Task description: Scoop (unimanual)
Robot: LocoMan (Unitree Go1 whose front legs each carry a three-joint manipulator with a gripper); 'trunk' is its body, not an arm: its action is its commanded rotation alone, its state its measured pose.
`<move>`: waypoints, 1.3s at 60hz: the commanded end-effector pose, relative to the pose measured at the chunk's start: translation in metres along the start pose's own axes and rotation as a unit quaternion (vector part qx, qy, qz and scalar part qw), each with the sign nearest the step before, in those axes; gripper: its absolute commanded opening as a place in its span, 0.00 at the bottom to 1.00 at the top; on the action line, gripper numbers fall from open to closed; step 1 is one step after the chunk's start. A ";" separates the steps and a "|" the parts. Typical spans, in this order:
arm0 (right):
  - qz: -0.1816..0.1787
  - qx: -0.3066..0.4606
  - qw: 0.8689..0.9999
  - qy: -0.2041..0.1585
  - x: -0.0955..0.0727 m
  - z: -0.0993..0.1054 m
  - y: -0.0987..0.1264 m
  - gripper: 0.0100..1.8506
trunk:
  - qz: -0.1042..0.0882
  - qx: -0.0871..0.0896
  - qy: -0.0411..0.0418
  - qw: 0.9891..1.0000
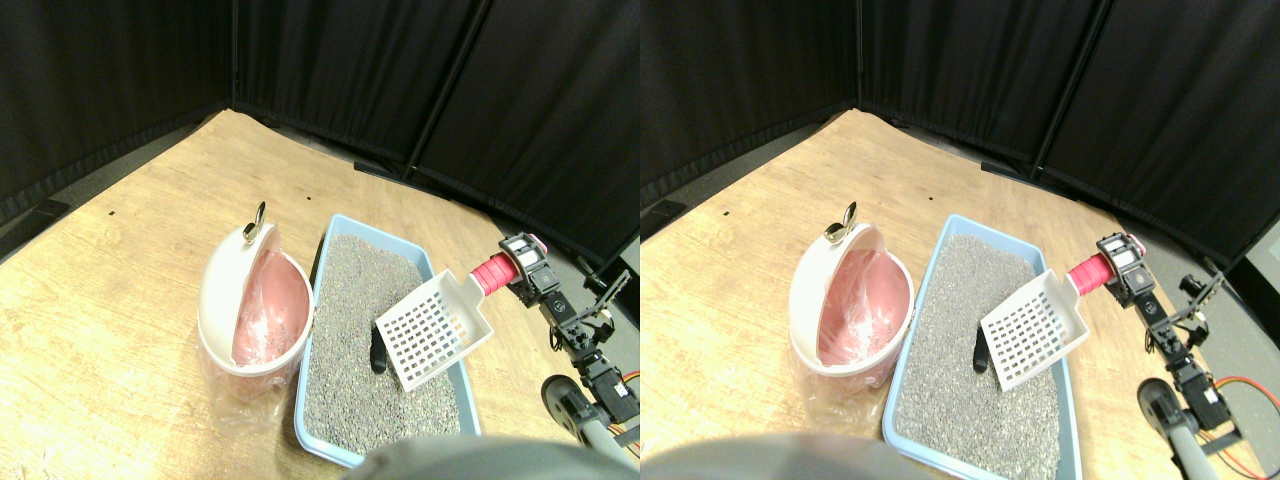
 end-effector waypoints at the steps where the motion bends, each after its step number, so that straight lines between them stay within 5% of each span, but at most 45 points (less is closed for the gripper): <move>1: -0.008 0.006 1.000 -0.025 0.003 0.005 -0.005 0.07 | 0.006 -0.009 0.005 1.000; 5: 0.000 0.004 0.999 -0.038 0.004 0.004 -0.009 0.07 | 0.006 -0.009 0.005 1.000; 6: -0.002 0.005 0.999 -0.039 0.004 0.005 -0.010 0.17 | 0.006 -0.009 0.005 1.000; 15: 0.001 -0.011 0.998 -0.054 0.006 0.012 -0.019 0.07 | -0.001 -0.006 0.004 1.000; 27: -0.005 -0.033 0.998 -0.058 0.003 0.015 -0.019 0.13 | -0.008 -0.004 0.005 1.000; 36: 0.005 -0.041 0.998 -0.048 -0.001 0.005 -0.013 0.18 | -0.010 -0.002 0.007 1.000; 38: -0.017 -0.057 0.998 -0.026 -0.003 0.006 -0.008 0.17 | -0.010 -0.002 0.007 1.000; 45: -0.012 -0.054 0.998 -0.014 -0.003 0.002 -0.002 0.07 | -0.010 -0.001 0.008 1.000; 57: -0.014 -0.070 0.997 0.002 -0.004 -0.002 0.006 0.12 | -0.008 -0.002 0.010 1.000; 65: 0.020 -0.099 0.995 -0.010 -0.003 -0.008 0.009 0.07 | -0.009 -0.002 0.012 1.000; 78: 0.019 -0.121 0.992 0.030 -0.005 -0.006 0.020 0.06 | -0.010 -0.005 0.019 1.000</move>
